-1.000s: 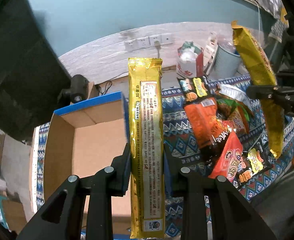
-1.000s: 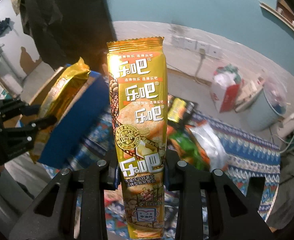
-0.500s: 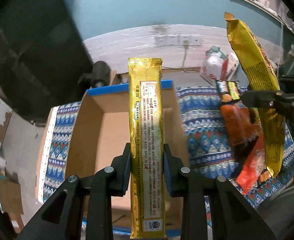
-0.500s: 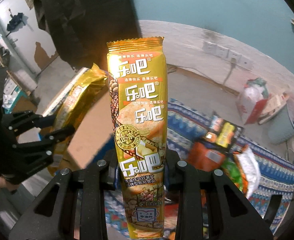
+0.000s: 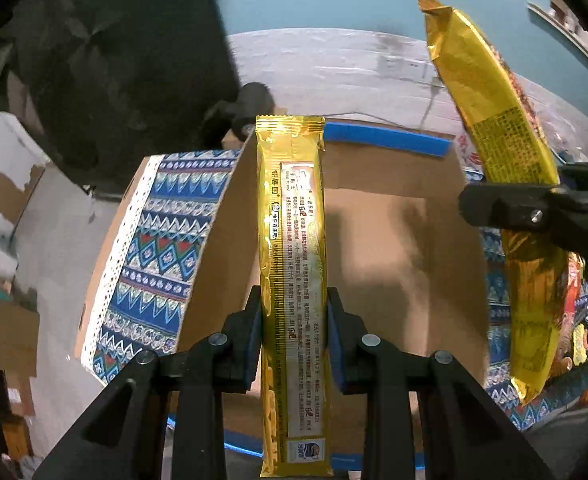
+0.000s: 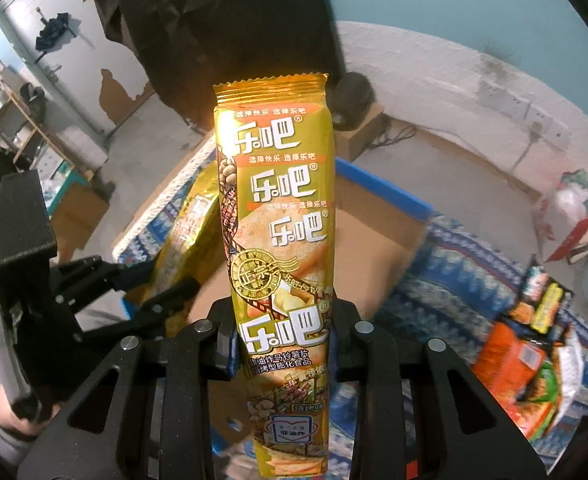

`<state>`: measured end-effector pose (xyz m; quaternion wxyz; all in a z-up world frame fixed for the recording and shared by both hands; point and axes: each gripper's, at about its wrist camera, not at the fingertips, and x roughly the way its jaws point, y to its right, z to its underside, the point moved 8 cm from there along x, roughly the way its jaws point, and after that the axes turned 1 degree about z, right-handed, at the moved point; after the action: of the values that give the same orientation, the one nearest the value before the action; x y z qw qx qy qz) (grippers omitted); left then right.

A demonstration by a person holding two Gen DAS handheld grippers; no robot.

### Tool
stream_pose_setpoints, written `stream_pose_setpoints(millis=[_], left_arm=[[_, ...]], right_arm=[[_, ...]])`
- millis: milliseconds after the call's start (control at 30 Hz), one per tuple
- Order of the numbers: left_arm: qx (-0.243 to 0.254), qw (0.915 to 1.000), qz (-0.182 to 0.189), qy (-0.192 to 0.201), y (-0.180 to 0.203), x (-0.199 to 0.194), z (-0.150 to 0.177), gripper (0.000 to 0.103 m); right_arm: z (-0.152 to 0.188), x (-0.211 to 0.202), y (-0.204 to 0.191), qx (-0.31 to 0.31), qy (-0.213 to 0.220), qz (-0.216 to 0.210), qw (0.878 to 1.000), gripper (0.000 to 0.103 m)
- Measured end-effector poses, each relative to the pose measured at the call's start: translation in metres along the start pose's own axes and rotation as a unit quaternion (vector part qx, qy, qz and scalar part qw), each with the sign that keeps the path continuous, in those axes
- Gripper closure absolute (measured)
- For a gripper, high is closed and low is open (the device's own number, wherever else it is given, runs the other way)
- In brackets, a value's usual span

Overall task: Organize snacks
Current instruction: 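Carry both yellow tubes over the cardboard box and open both tools to drop them, then grasp the red chip bag with the left tool while the right tool grasps the black bag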

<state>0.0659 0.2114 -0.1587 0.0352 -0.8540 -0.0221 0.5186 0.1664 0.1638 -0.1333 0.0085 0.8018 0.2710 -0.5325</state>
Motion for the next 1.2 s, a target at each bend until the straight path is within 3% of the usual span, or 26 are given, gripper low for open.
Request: stream_pose_setpoints(millis=[333, 500, 567, 800, 967, 1067, 1200], left_arm=[[-0.031, 0.9993, -0.009, -0.018, -0.022, 0.014, 0.002, 0.073], [-0.029, 0.9992, -0.023, -0.015, -0.026, 0.012, 0.001, 0.056], [-0.031, 0.9991, -0.026, -0.014, -0.027, 0.009, 0.0, 0.054], [-0.033, 0.9994, -0.012, 0.008, -0.022, -0.008, -0.005, 0.049], [-0.015, 0.9998, -0.001, 0.013, -0.007, -0.012, -0.006, 0.049], [0.002, 0.9999, 0.0, 0.017, 0.005, -0.015, -0.007, 0.038], [0.03, 0.9993, 0.0, 0.022, 0.024, -0.019, -0.007, 0.034]], right_arm=[[-0.007, 0.043, -0.014, 0.011, -0.039, -0.01, 0.999, 0.073], [-0.008, 0.053, -0.012, 0.02, -0.05, -0.014, 0.998, 0.07], [-0.007, 0.056, -0.012, 0.024, -0.053, -0.013, 0.998, 0.065], [-0.008, 0.046, -0.008, 0.026, -0.044, -0.004, 0.999, 0.059], [-0.003, 0.031, -0.002, 0.011, -0.038, 0.018, 0.999, 0.039], [0.003, 0.02, 0.006, -0.001, -0.035, 0.041, 0.999, 0.035], [0.016, 0.002, 0.024, -0.002, -0.032, 0.062, 0.998, 0.028]])
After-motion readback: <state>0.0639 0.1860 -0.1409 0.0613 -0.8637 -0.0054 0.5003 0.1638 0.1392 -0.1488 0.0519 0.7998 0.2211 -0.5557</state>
